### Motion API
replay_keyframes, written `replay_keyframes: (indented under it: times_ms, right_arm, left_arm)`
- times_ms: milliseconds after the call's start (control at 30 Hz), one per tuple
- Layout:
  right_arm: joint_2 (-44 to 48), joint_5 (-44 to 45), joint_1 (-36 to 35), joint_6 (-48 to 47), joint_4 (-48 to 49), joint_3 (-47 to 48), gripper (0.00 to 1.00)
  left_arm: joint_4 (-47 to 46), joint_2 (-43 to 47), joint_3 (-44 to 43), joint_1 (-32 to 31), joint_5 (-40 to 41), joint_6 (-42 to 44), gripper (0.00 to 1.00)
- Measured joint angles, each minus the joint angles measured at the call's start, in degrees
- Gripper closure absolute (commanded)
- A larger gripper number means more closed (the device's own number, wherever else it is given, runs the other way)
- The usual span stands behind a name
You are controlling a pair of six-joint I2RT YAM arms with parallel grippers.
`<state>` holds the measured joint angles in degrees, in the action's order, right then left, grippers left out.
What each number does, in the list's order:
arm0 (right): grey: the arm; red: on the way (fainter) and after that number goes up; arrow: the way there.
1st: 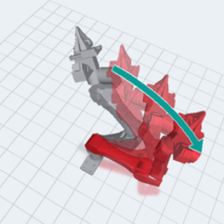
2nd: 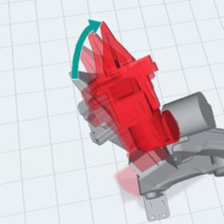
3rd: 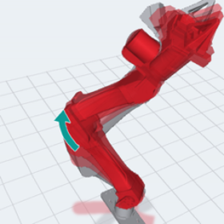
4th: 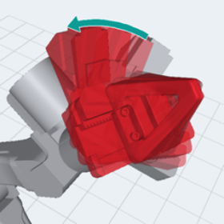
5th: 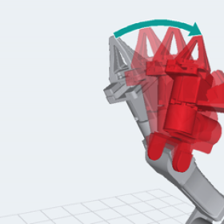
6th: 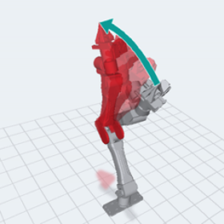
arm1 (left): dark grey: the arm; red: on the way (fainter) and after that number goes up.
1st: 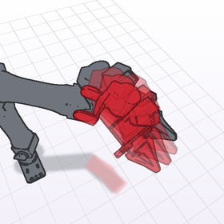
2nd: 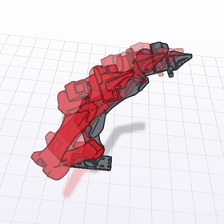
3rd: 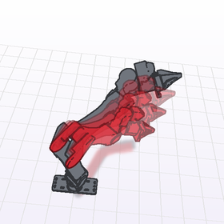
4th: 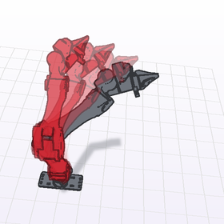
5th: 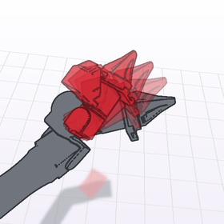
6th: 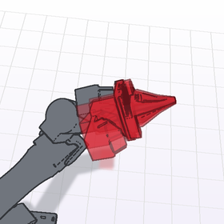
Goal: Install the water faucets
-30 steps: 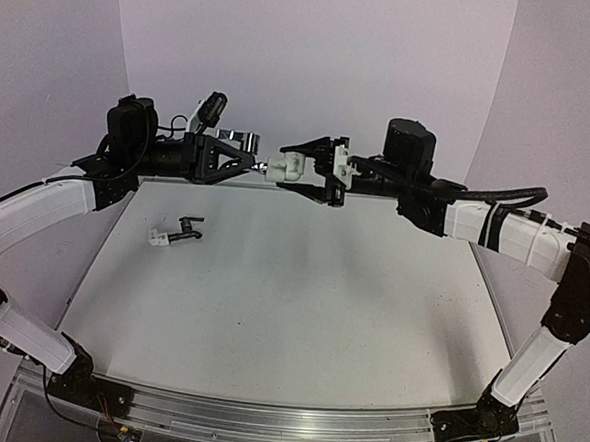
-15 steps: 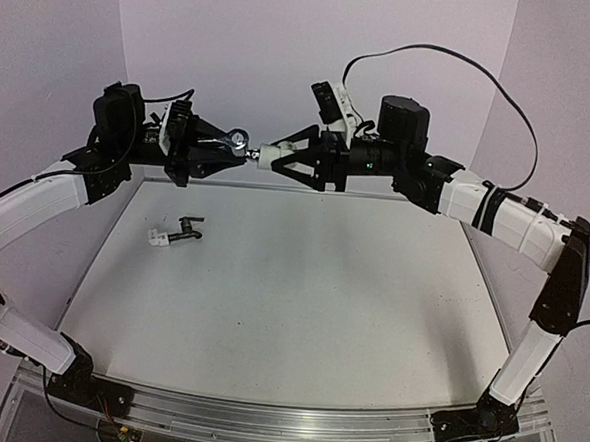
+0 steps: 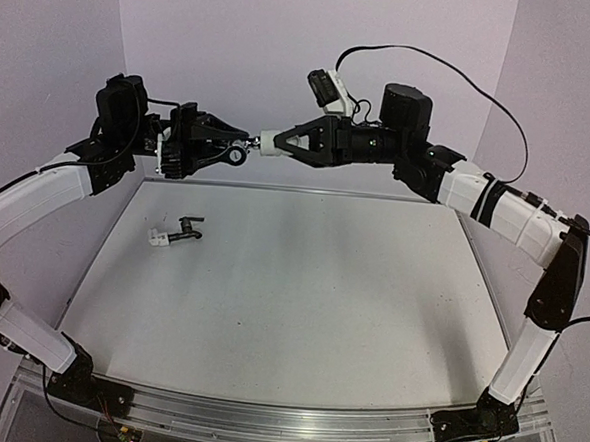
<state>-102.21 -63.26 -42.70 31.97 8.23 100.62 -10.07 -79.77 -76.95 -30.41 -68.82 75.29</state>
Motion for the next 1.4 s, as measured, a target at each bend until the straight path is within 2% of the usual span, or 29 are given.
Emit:
replay_keyframes:
  times_ms: [100,267,300,500,700,867,1133,1300,1400]
  right_arm:
    - [0.0,1.33,0.15,1.25,-0.06,0.0,0.85]
    - [0.06,4.61,0.35,1.39,-0.04,-0.39,0.11]
    - [0.22,6.02,0.2,1.11,0.57,-0.94,0.03]
    - [3.7,12.02,0.7,-0.9,1.6,-6.14,0.02]
    - [10.73,18.97,6.75,-10.0,0.55,-13.8,0.02]
    - [16.08,22.07,7.08,-28.56,-0.66,-18.88,0.02]
    - [17.81,19.88,6.28,-61.54,-0.96,-21.84,0.02]
    - [17.59,17.72,5.5,-74.91,-0.34,-21.99,0.02]
    - [16.24,17.3,4.17,-80.37,2.28,-21.99,0.02]
  left_arm:
    - [0.07,-0.81,-0.73,0.46,0.02,4.28,1.0]
    - [0.2,-1.4,-0.94,1.4,1.14,5.72,1.0]
    - [0.67,-1.41,-0.92,1.48,1.73,5.2,1.0]
    - [3.17,-2.03,-0.9,1.22,5.16,-4.11,1.0]
    - [2.59,-2.04,-0.91,1.22,8.57,-21.8,1.0]
    - [2.54,-2.7,-2.55,1.27,12.52,-45.38,1.0]
    - [2.59,-2.34,-2.5,1.4,20.99,-89.13,1.0]
    - [3.17,0.88,1.06,2.02,23.02,-114.25,1.0]
    - [4.16,2.73,2.51,2.23,22.94,-125.62,1.0]
